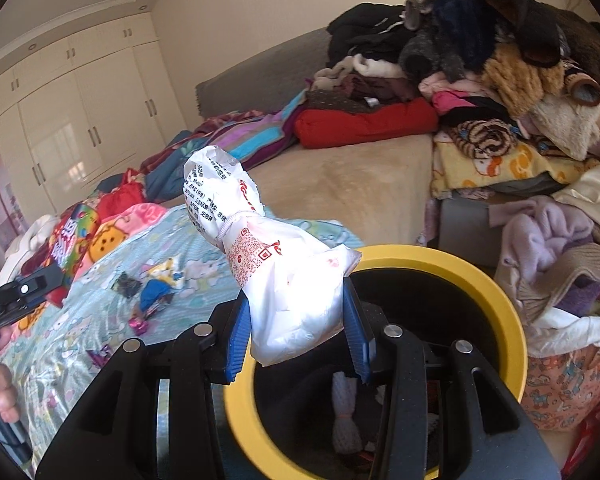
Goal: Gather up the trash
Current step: 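Carry the red tube and white bag over the yellow-rimmed bin, then open both tools to drop the red tube and white bag into the bin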
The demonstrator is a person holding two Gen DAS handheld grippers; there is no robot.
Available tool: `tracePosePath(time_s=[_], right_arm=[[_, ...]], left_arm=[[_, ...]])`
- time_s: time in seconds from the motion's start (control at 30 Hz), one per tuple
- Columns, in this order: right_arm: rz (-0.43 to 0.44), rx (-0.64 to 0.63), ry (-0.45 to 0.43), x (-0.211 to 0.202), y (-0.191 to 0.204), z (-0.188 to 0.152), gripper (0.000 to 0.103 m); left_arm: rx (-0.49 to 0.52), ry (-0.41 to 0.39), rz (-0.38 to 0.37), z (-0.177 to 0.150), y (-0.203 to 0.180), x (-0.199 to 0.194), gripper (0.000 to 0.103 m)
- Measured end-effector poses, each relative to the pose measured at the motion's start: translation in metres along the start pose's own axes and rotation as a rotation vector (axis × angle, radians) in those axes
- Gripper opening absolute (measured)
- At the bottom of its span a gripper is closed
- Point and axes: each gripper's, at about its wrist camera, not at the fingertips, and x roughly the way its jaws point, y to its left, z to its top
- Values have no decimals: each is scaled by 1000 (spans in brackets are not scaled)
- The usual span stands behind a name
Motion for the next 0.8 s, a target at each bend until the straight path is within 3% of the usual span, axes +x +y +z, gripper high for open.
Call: tracePosePath(time_s=[0.6, 0.8], right_arm=[[-117, 68, 40, 3, -54, -11, 40], [-153, 81, 73, 7, -70, -18, 40]], left_arm=[[86, 87, -79, -17, -55, 49, 23], [86, 153, -91, -27, -63, 75, 23]])
